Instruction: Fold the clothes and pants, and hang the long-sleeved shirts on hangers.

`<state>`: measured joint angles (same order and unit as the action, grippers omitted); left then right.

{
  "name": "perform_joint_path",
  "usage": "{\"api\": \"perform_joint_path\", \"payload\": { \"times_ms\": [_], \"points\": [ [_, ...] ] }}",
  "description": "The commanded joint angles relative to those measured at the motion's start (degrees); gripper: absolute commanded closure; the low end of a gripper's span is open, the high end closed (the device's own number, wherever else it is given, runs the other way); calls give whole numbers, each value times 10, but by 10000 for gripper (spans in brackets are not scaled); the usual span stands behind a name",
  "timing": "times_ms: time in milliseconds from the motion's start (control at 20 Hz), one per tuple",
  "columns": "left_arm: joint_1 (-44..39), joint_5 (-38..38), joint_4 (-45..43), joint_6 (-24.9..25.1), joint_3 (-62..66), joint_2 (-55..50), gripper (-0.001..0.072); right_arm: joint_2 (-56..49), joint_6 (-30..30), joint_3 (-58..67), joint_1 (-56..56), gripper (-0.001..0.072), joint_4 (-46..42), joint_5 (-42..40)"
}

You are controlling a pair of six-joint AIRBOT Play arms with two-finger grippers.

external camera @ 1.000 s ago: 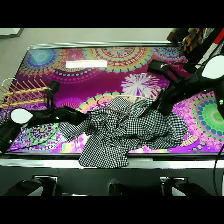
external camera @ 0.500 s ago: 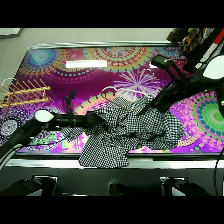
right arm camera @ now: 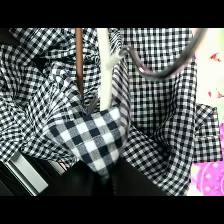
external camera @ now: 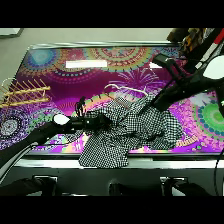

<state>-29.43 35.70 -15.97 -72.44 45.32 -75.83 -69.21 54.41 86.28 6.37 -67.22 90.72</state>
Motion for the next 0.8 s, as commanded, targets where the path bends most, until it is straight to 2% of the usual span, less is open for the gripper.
{"api": "perform_joint_path", "payload": {
  "times_ms": [0, 50, 100, 450, 600, 750],
  "points": [
    [-3, -47, 33, 0, 0, -12, 282, 4, 9, 0, 0, 684, 3, 0],
    [-3, -53, 37, 0, 0, -13, 319, 5, 9, 0, 0, 683, 3, 0],
    [-3, -54, 38, 0, 1, -14, 405, 6, 9, 0, 0, 683, 3, 1],
    [-20, -44, 57, 0, 2, -17, 409, 14, 35, 0, 0, 683, 5, 5],
    [-24, -17, 57, 0, 2, -17, 409, 14, 41, 0, 0, 683, 5, 8],
    [-23, 7, 57, 21, 2, -16, 421, 15, 50, 0, 0, 683, 5, 13]
  ]
}}
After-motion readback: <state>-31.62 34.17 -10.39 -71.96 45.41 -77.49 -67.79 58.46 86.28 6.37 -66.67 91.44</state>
